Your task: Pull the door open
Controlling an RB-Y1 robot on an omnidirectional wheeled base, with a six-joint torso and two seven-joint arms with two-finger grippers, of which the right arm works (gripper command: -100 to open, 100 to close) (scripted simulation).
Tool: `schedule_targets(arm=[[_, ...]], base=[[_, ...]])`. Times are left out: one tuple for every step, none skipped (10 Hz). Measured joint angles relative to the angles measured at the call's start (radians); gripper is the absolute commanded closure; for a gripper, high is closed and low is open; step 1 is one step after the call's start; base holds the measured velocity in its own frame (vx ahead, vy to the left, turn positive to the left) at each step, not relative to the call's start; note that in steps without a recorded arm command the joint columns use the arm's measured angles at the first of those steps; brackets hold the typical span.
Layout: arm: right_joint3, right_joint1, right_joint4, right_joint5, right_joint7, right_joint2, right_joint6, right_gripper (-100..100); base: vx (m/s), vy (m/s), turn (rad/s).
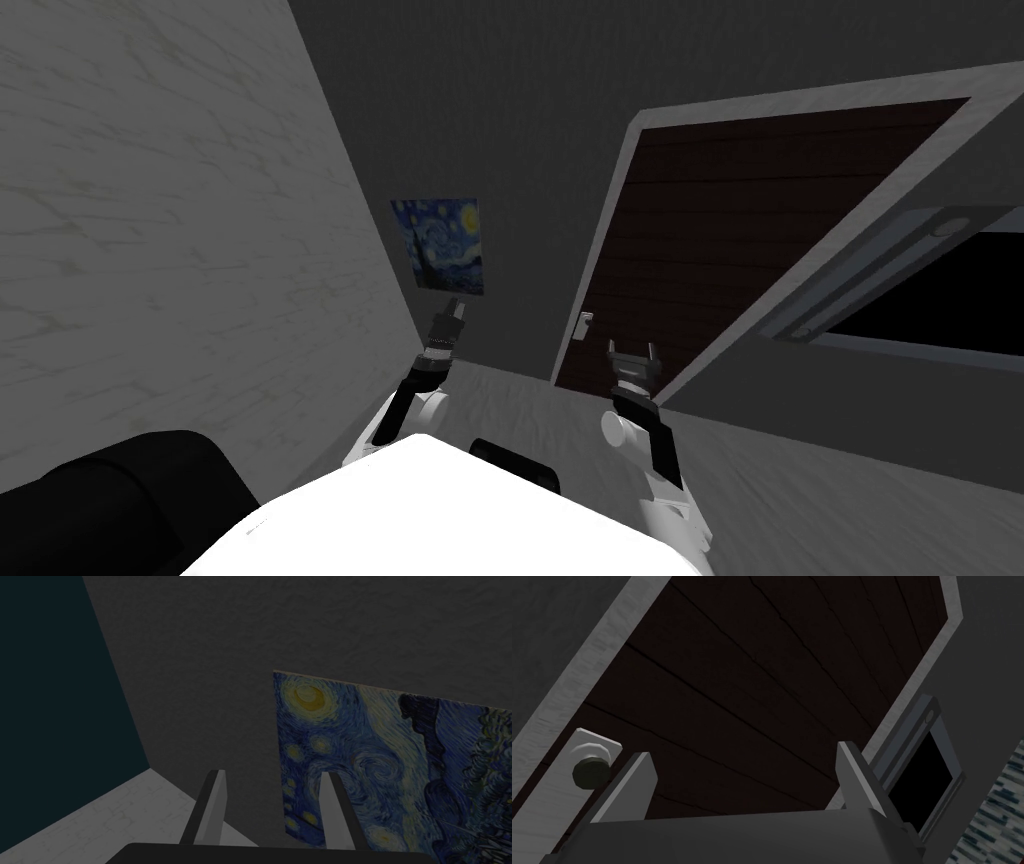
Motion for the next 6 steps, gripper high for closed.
schedule_targets(arm=[[-0.004, -0.013, 0.023, -0.018, -0.013, 0.0, 0.002, -100], [-0.008, -0.028, 0.041, -0.035, -0.022, 0.003, 0.009, -100], [-0.009, -0.036, 0.056, -0.043, -0.029, 0.003, 0.009, -100], [-0.008, -0.045, 0.086, -0.054, -0.041, -0.001, -0.001, -100], [-0.012, -0.066, 0.124, -0.07, -0.056, -0.005, -0.007, -100], [-0.018, -0.08, 0.144, -0.088, -0.068, -0.005, -0.003, -100]], base=[[0.039, -0.131, 0.204], [0.015, -0.096, 0.063], [-0.003, -0.072, 0.109], [-0.004, -0.098, 0.198], [0.003, -0.123, 0.225], [-0.005, -0.134, 0.177]])
